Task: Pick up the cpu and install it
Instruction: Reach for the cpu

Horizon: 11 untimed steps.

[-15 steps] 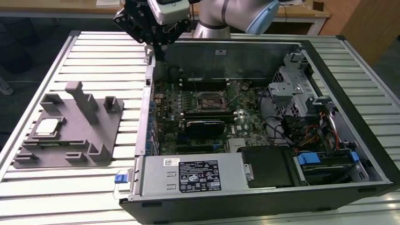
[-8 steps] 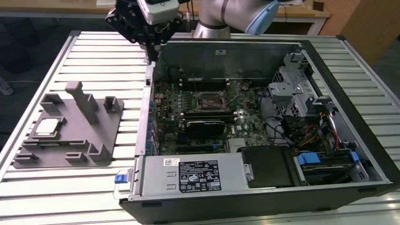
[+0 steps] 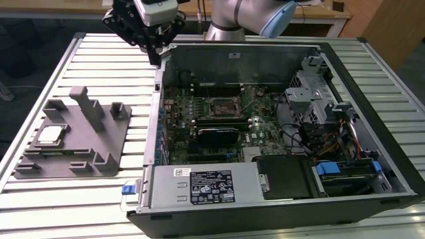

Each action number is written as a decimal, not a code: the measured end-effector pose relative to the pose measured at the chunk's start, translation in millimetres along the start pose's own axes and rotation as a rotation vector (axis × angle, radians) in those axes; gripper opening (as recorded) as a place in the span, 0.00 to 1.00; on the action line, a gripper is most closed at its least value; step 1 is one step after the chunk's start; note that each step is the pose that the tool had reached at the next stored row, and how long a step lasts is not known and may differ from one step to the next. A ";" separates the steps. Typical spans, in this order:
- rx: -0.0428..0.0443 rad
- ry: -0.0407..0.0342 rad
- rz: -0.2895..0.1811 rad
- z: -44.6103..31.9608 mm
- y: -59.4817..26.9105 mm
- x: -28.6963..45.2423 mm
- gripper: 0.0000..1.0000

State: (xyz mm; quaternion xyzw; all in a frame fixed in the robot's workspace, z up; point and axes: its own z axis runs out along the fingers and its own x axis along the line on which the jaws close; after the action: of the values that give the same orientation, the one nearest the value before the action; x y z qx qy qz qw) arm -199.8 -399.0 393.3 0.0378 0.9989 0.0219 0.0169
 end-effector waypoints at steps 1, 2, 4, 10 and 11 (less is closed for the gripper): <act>0.0000 -0.0002 0.000 -0.1 -0.1 1.6 0.11; 0.0001 -0.0003 0.000 -0.2 -0.2 3.2 0.11; 0.0000 -0.0007 0.000 -0.2 -0.5 6.5 0.11; -0.0003 -0.0016 0.000 -0.6 -1.2 16.1 0.11; -0.0003 -0.0017 0.000 -0.6 -1.3 17.7 0.11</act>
State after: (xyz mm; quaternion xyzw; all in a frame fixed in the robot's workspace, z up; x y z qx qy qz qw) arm -217.5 -399.0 393.3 0.0377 0.9989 0.0220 0.0177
